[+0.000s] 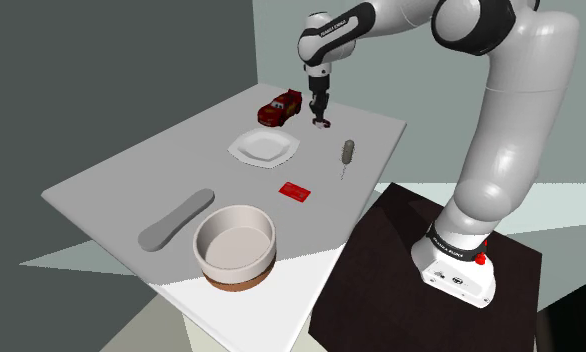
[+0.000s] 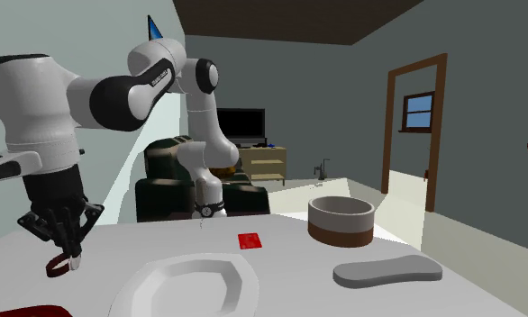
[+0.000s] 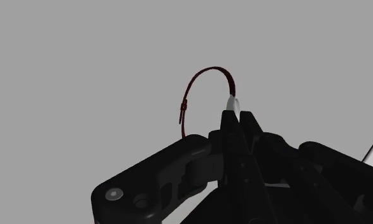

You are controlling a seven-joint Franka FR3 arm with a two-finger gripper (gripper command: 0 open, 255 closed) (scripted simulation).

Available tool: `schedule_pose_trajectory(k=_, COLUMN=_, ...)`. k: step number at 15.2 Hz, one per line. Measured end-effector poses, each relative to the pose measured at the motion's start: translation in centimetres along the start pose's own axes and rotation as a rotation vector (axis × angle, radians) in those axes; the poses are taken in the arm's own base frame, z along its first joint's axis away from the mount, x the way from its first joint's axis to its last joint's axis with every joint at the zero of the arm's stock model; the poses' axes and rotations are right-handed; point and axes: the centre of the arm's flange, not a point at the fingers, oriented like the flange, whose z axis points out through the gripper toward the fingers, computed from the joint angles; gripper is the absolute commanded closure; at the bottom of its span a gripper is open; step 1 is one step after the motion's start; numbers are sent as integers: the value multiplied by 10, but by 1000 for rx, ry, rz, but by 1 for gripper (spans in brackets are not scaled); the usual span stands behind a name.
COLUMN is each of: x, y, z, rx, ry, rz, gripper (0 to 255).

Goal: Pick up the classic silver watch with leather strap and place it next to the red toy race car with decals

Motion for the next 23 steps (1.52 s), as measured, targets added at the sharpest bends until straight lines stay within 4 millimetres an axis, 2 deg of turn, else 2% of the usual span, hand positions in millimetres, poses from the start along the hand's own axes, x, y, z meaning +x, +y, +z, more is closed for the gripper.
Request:
schedule_pose_trajectory(k=7, x=0, y=-1, z=6, rx=0, ry=0, rz=0, gripper=255)
schedule_pose_trajectory(k=8, x=0, y=-1, z=6, rx=0, ry=0, rz=0, gripper=0)
schedule_pose_trajectory(k=14, x=0, y=-1, z=6, rx=0, ry=0, rz=0, gripper=0)
schedule_pose_trajectory(k=19, x=1, y=-1, z=-38, rx=-1, ry=1, rz=0, gripper=0)
schedule_pose_trajectory(k=23, x=0, y=-1, z=-44, rx=0, ry=1, rz=0, gripper=0)
